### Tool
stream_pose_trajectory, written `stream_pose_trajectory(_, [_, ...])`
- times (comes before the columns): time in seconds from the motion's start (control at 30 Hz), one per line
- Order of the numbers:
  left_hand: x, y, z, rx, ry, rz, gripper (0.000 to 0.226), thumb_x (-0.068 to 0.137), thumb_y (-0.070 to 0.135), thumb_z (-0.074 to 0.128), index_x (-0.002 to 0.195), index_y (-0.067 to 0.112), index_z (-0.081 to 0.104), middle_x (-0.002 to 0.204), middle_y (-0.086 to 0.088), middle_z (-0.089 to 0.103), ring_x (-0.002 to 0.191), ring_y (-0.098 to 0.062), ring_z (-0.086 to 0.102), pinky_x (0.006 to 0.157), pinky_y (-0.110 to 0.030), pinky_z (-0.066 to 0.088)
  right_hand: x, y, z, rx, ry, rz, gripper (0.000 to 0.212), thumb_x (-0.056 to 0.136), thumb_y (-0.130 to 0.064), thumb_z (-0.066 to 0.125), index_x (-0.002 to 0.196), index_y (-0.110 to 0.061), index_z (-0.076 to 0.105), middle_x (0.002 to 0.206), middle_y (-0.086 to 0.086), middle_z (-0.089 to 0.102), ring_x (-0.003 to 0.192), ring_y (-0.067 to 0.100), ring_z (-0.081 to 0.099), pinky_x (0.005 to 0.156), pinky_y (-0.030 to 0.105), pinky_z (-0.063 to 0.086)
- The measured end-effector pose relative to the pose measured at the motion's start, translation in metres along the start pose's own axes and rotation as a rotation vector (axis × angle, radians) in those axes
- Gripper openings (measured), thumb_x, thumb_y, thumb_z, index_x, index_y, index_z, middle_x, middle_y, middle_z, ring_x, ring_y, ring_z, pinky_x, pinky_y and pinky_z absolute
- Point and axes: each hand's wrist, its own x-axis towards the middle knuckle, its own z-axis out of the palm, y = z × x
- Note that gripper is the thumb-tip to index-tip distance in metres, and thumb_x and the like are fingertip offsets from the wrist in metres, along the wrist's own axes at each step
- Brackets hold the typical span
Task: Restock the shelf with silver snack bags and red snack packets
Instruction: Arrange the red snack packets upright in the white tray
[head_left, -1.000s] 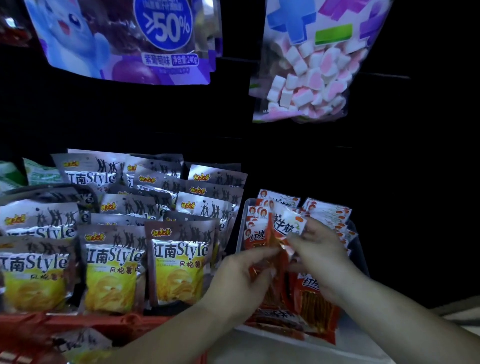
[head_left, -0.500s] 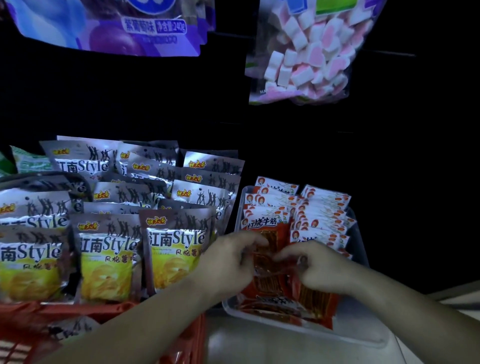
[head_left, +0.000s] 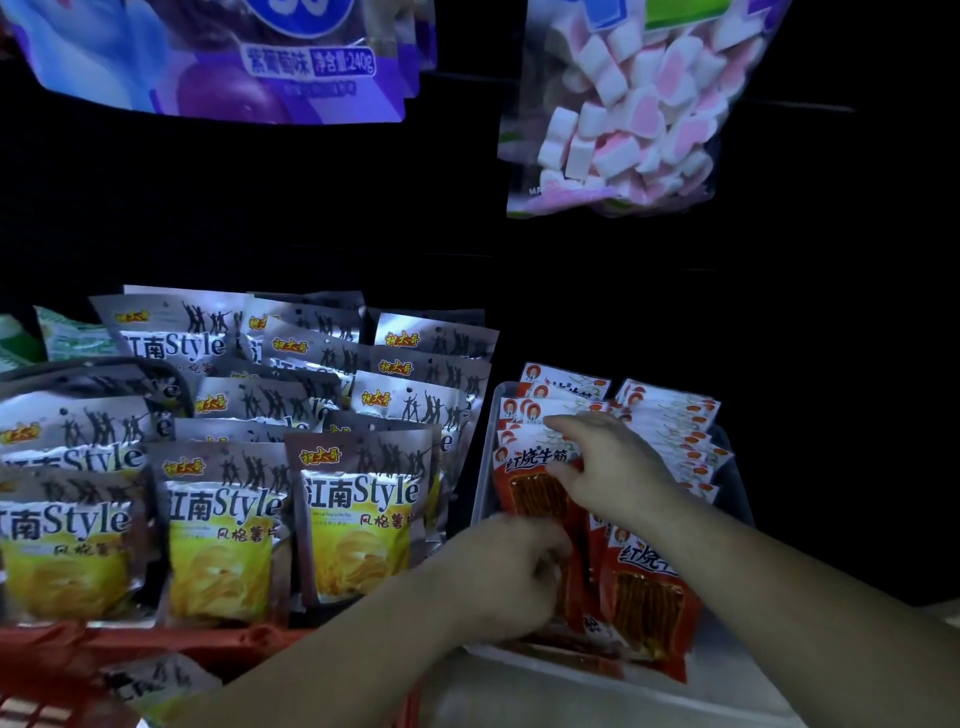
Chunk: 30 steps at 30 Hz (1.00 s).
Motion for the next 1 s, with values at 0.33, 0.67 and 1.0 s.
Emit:
stream_pose_trajectory(0.33, [0.001, -0.021, -0.019, -0.256, 0.117, -0.065, 0.037, 0.087, 0.020, 0.048, 0.114, 0.024, 0.073, 0.105, 0.007, 0.074, 0.093, -0.009, 0.071, 0.084, -0.035, 0.060, 0.011, 0.010, 0.011, -0.061, 0.272, -0.075, 0.009, 0.088, -0.013, 0.075, 0.086, -0.021, 0.071, 0.085, -0.006, 0.064, 0.098, 0.021, 0.053, 0.081, 0.030, 0.036])
stream_pose_trajectory(0.67, [-0.008, 0.005, -0.013, -0.186, 0.142, 0.042, 0.027, 0.099, 0.019, 0.054, 0.119, 0.032, 0.066, 0.113, 0.006, 0.070, 0.092, -0.007, 0.066, 0.080, -0.018, 0.053, -0.026, 0.005, -0.015, 0.480, 0.195, -0.072, 0.008, 0.105, -0.022, 0.056, 0.101, -0.027, 0.051, 0.080, -0.016, 0.057, 0.068, 0.004, 0.054, 0.063, 0.027, 0.040])
stream_pose_trajectory(1.0, [-0.019, 0.021, -0.048, -0.884, 0.514, -0.123, 0.032, 0.092, 0.009, 0.074, 0.110, 0.031, 0.058, 0.084, -0.003, 0.070, 0.079, -0.026, 0.069, 0.075, -0.042, 0.060, -0.077, -0.042, -0.068, 0.908, 0.235, 0.141, 0.032, 0.085, -0.049, 0.071, 0.114, -0.043, 0.060, 0.118, 0.002, 0.067, 0.108, 0.014, 0.066, 0.095, 0.041, 0.054])
